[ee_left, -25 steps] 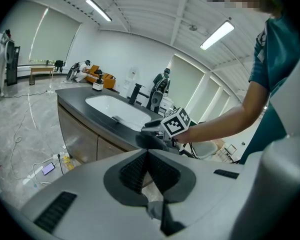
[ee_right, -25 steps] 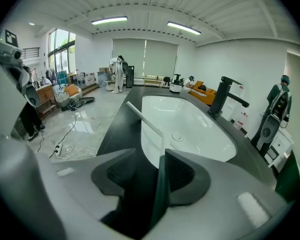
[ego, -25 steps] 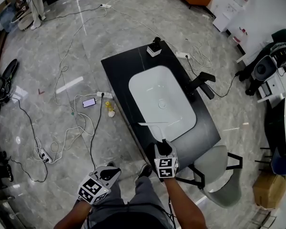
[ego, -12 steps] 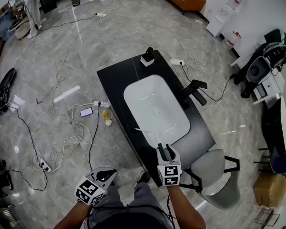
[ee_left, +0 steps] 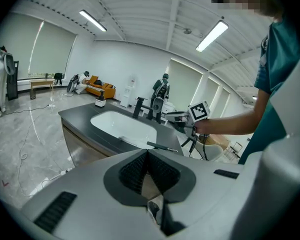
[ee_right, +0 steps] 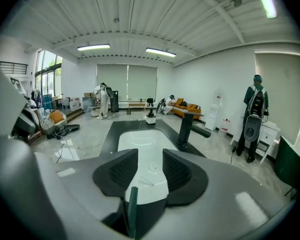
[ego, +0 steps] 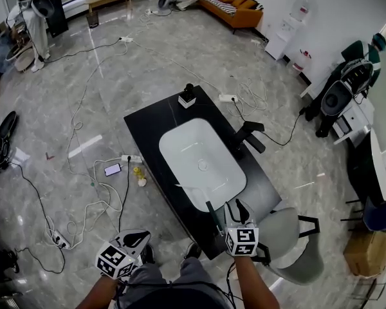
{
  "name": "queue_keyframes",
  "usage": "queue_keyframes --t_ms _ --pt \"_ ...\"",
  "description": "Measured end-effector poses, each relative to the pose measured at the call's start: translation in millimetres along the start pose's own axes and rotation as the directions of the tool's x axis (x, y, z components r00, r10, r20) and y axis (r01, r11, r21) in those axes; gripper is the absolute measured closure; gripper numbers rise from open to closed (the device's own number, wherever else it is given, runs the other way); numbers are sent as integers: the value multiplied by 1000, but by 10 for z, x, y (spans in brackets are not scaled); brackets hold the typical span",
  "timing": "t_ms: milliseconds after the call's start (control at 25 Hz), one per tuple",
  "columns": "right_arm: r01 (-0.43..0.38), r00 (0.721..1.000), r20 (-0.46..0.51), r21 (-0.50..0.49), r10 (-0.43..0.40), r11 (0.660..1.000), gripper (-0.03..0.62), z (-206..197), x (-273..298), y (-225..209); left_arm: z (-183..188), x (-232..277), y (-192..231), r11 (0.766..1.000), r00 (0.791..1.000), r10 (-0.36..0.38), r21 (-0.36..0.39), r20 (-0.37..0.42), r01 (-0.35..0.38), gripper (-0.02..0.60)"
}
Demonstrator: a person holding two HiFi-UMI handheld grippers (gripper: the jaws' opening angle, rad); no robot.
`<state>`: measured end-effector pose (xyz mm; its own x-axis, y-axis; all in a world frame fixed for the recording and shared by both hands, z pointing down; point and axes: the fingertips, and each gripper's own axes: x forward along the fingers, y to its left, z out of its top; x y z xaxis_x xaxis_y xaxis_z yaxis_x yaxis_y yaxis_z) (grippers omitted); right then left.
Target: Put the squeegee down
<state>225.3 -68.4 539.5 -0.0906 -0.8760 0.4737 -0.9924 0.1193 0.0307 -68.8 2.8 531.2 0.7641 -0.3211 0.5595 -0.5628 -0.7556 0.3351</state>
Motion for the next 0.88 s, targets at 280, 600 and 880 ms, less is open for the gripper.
queue_keyframes --t_ms 280,600,880 --pt "-24 977 212 19 19 1000 557 1232 -709 -42 462 -434 245 996 991 87 17 104 -90 577" --pt "-165 941 282 -93 185 982 586 2248 -1510 468 1020 -976 369 982 957 160 62 243 -180 577" --pt "-180 937 287 -90 198 980 588 2375 -1887 619 1152 -1285 324 975 937 171 84 304 -205 577"
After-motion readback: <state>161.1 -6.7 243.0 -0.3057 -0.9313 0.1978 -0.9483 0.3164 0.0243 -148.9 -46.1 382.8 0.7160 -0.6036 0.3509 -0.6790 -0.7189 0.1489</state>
